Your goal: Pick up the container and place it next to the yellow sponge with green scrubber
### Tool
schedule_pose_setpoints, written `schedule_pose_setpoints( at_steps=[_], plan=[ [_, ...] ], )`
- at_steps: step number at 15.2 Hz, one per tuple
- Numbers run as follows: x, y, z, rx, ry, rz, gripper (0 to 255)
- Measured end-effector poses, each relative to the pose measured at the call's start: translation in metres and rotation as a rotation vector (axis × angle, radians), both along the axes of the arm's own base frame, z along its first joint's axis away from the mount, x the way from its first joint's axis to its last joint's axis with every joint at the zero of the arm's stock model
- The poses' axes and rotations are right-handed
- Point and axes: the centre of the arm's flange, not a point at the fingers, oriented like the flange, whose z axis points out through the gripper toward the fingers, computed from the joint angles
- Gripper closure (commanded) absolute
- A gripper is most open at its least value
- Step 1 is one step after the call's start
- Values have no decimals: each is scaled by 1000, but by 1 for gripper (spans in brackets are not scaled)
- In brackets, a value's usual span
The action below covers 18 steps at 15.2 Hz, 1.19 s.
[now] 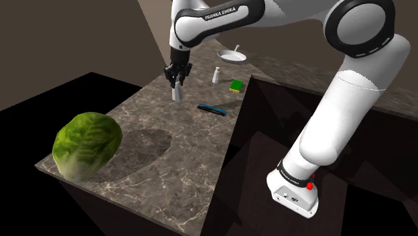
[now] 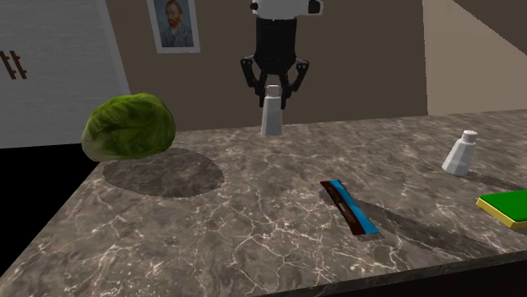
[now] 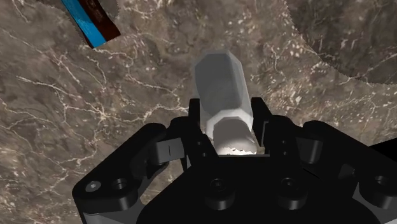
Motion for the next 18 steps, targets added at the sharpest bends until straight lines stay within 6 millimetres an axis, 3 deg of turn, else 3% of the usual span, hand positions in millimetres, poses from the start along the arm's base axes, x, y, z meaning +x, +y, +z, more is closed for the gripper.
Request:
schedule_pose_setpoints(
  at_steps=[13, 18],
  plan=[
    [0, 0, 66, 0, 0, 0, 255],
    [-7, -53, 69, 0, 0, -1, 255]
  ],
)
